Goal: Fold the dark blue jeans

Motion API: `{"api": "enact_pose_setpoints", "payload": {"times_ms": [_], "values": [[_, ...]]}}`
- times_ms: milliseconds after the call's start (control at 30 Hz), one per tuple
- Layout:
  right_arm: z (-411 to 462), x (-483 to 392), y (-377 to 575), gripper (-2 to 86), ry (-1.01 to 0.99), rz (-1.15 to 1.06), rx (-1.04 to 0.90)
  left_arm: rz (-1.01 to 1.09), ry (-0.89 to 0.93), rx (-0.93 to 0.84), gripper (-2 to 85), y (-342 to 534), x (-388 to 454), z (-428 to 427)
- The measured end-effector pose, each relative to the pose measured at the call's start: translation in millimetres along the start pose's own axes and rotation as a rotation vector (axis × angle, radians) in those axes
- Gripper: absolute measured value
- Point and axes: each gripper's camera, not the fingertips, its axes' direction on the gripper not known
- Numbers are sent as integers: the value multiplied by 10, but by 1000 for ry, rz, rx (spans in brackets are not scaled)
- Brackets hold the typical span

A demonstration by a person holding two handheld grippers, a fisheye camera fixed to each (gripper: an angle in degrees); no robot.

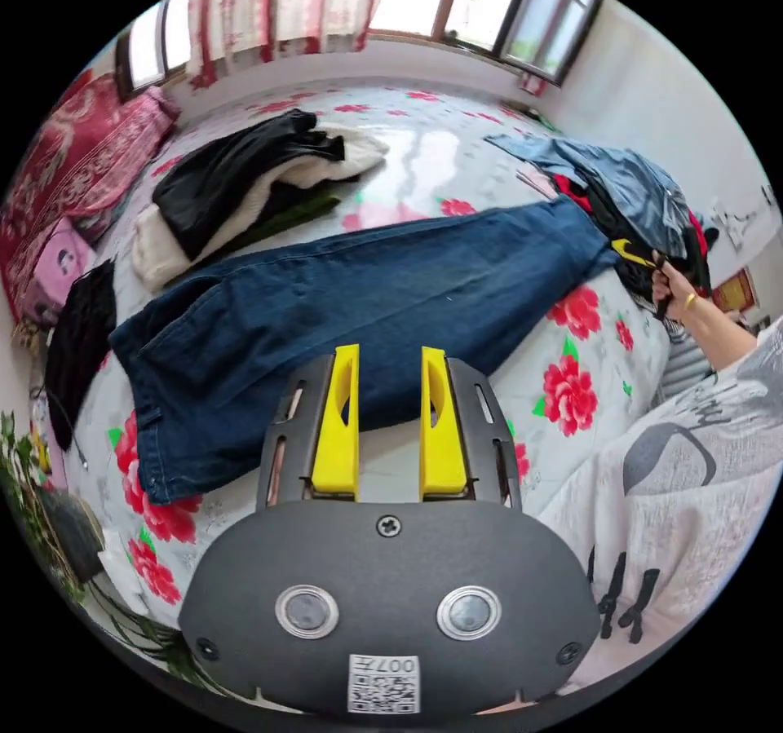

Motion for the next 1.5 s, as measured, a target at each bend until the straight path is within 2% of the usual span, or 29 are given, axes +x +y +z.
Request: {"api": "enact_pose_setpoints", "payload": {"times_ms": [67,100,133,233,367,533,633,733,800,867,1000,1133,1267,1367,1500], "values": [[425,-533,137,44,-88,-136,-102,79,-34,-112,109,-121,143,314],[514,-653,169,45,-104,-164,-125,110,-138,-164,95,-190,198,423],[665,-876,232,47,-139,-211,-162,118,-156,-173,79,-227,201,430],[935,-1386,383,53,-234,-366,-250,42,-52,-145,8,-415,-38,204],[1321,-2020,563,60,-277,-600,-341,-93,107,-54,-7,-668,-635,-205],[1787,-2704,561,74,-312,-762,-369,-201,261,-16,-9,-966,-1165,-457],[2056,-3024,451,78,-280,-811,-338,-179,248,-36,-9,-1082,-1195,-463],[2489,-3201,316,79,-241,-787,-399,-160,243,-40,-9,-1132,-1166,-462],[2773,-3250,230,75,-307,-705,-499,-169,270,-31,-9,-1139,-1189,-458],[2857,-3344,154,59,-383,-659,-456,-178,295,-22,-9,-1136,-1211,-440],[2760,-3531,399,13,-439,-827,-465,-197,332,-34,-8,-1119,-1209,-359],[2752,-3399,952,5,-418,-914,-544,-188,213,-107,-9,-970,-993,-70],[2944,-3253,1185,7,-400,-820,-648,-191,-24,-231,-9,-714,-803,315],[2847,-3343,1230,10,-529,-871,-703,-198,-114,-248,-10,-447,-685,370],[2803,-3531,1392,19,-621,-991,-809,-384,-211,-284,-10,50,-656,238]]}}
